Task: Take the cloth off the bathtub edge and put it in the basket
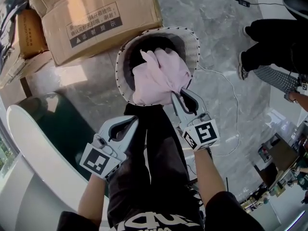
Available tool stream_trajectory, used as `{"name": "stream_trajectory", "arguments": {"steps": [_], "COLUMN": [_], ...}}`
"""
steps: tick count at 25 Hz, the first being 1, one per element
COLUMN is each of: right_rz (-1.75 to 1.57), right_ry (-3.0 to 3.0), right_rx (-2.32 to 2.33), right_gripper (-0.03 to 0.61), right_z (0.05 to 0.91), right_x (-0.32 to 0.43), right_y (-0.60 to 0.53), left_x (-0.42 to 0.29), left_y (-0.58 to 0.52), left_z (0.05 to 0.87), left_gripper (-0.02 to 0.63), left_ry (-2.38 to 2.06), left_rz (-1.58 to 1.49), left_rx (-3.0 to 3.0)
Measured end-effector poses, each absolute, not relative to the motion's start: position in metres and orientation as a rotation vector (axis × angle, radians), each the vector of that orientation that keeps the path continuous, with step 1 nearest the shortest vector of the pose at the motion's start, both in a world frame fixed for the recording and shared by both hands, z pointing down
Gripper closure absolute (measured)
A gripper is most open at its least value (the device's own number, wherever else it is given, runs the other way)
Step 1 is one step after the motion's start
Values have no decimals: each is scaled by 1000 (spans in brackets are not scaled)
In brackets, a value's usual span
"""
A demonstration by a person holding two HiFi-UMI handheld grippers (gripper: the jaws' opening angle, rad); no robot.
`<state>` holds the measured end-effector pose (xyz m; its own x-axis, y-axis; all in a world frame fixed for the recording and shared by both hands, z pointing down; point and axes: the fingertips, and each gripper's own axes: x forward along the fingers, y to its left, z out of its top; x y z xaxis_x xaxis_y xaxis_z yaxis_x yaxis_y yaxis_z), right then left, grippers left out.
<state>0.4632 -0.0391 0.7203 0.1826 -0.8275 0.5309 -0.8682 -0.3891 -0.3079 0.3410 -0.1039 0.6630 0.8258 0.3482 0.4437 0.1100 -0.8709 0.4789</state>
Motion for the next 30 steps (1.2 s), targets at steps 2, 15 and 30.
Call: {"name": "stream_trajectory", "arguments": {"steps": [2, 15, 30], "right_rz": [974, 859, 806], "right_ry": [-1679, -1670, -1740], "right_rx": [2339, 2332, 2335], "right_gripper": [492, 485, 503], "right_z": [725, 718, 643], "right_x": [463, 474, 481], "right_y": [-38, -45, -52], "left_x": [340, 344, 364], "left_y": [-103, -97, -106], "left_z": [666, 673, 611], "left_gripper": [617, 617, 617], "left_ry": [339, 338, 353], "left_rz": [749, 750, 669], "left_rx": [2558, 2512, 2561]}}
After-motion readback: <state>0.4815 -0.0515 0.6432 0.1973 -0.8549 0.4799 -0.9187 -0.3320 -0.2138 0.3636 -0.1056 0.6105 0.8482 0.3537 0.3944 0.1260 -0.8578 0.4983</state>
